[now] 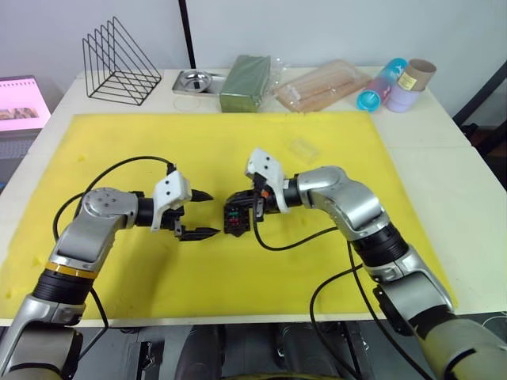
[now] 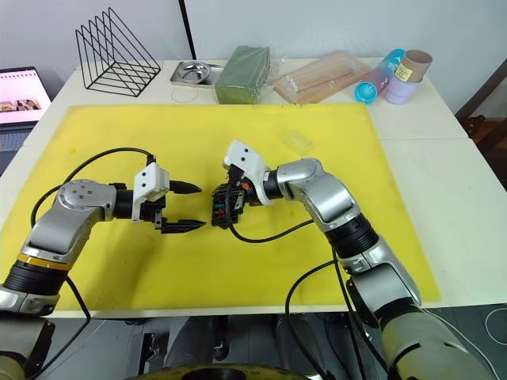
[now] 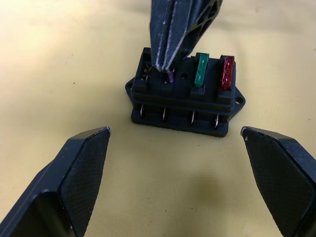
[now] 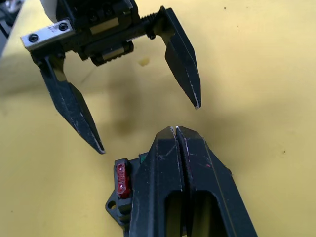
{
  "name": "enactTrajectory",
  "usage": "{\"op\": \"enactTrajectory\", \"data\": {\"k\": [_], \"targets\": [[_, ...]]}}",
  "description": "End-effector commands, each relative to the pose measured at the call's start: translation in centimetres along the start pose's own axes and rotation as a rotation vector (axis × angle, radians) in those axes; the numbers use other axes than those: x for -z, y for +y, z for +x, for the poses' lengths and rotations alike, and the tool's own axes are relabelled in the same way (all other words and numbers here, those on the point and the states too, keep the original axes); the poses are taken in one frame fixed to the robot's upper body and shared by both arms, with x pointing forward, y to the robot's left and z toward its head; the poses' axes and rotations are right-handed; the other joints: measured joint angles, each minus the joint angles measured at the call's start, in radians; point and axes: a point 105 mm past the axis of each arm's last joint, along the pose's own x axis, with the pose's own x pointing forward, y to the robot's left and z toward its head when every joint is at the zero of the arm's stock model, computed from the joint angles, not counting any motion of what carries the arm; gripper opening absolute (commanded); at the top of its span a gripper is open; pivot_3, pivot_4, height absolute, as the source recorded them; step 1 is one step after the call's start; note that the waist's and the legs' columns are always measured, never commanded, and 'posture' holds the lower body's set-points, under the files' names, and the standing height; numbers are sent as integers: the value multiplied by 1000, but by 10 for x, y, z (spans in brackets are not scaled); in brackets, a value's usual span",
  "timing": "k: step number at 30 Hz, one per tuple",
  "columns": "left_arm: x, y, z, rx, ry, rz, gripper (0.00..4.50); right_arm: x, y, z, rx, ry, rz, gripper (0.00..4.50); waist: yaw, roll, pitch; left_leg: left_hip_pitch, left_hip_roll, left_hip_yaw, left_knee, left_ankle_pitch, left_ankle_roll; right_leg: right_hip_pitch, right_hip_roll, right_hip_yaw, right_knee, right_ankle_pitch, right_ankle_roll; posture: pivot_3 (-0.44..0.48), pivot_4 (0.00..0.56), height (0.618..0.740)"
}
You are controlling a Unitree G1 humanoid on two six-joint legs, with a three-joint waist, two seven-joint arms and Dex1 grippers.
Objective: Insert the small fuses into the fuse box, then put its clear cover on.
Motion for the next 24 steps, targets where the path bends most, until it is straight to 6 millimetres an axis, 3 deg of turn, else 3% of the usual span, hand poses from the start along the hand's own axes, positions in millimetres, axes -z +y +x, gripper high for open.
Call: {"op": "enactTrajectory", "data": {"k": [1, 13, 17, 24], "targets": [[-11, 1, -4, -16, -34, 34, 4500, 19, 3, 3, -17, 87, 19, 10, 1, 0, 0, 0, 0, 0, 0, 0, 0, 0, 0, 0, 0, 0, 0, 0, 150, 740], [-12, 3, -3, -18, -38, 36, 4500, 39, 5, 4, -16, 187, 4, 10, 2, 0, -1, 1, 0, 0, 0, 0, 0, 1, 0, 0, 0, 0, 0, 0, 150, 740], [-13, 3, -4, -18, -39, 37, 4500, 58, 6, 3, -11, 249, 29, 10, 4, 0, -2, 1, 0, 0, 0, 0, 0, 2, -1, 0, 0, 0, 0, 0, 150, 740], [-14, 3, -5, -17, -40, 39, 4500, 11, -1, -3, 15, 16, 23, 10, 7, -1, -4, 2, -1, 0, 0, 0, 0, 3, -1, 0, 0, 0, 0, 0, 150, 740]]}}
